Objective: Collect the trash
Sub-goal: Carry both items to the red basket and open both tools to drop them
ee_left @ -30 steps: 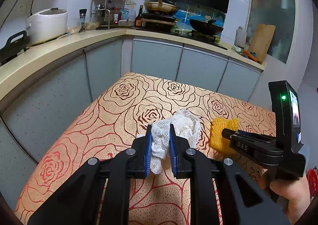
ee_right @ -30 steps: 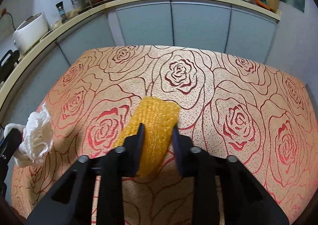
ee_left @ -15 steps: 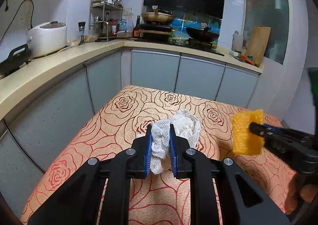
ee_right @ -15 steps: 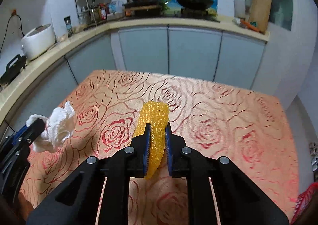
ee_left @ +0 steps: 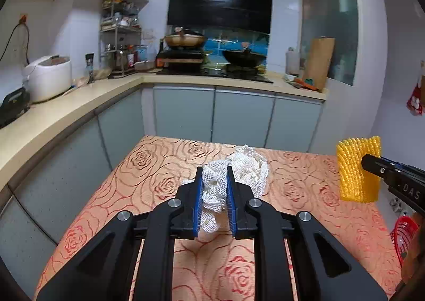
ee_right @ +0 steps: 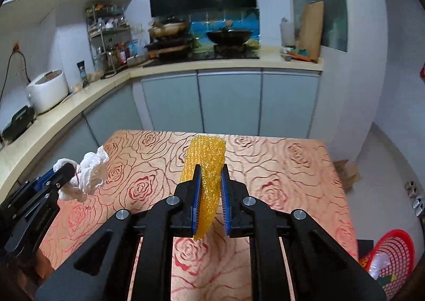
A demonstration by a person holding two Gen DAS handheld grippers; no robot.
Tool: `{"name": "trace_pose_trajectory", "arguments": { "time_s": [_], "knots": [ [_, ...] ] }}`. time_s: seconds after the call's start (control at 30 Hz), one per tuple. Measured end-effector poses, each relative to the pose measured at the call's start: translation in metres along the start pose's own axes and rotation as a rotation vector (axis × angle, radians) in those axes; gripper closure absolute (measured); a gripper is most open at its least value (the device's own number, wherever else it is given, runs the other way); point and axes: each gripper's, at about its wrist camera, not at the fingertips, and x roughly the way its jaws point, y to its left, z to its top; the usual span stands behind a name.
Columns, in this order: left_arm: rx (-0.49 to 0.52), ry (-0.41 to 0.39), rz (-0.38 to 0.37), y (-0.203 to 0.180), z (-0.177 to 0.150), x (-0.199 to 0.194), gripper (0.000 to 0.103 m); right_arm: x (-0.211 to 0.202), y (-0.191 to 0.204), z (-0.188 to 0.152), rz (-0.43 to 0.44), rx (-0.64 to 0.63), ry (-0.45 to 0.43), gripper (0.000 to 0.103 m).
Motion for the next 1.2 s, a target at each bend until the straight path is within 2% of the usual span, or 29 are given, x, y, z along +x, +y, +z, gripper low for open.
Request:
{"name": "trace_pose_trajectory", "arguments": {
  "time_s": [0.37,0.83,1.2],
  "knots": [
    [0.094,-0.001,-0.111,-0.067,0.002,-0.012,0.088,-0.046,-0.062,-0.015,-0.09,0.093,-0.036,0.089],
    [0.214,0.004,-0.287,-0.168,-0.011,-0.031,0.088,-0.103,-0.142,-0.046,-0.259,0.164,-0.067,0.089],
    [0.303,0.062,-0.456,-0.25,-0.038,-0.035,0.088,-0.14,-0.207,-0.08,-0.394,0.249,-0.052,0.089]
  ]
}}
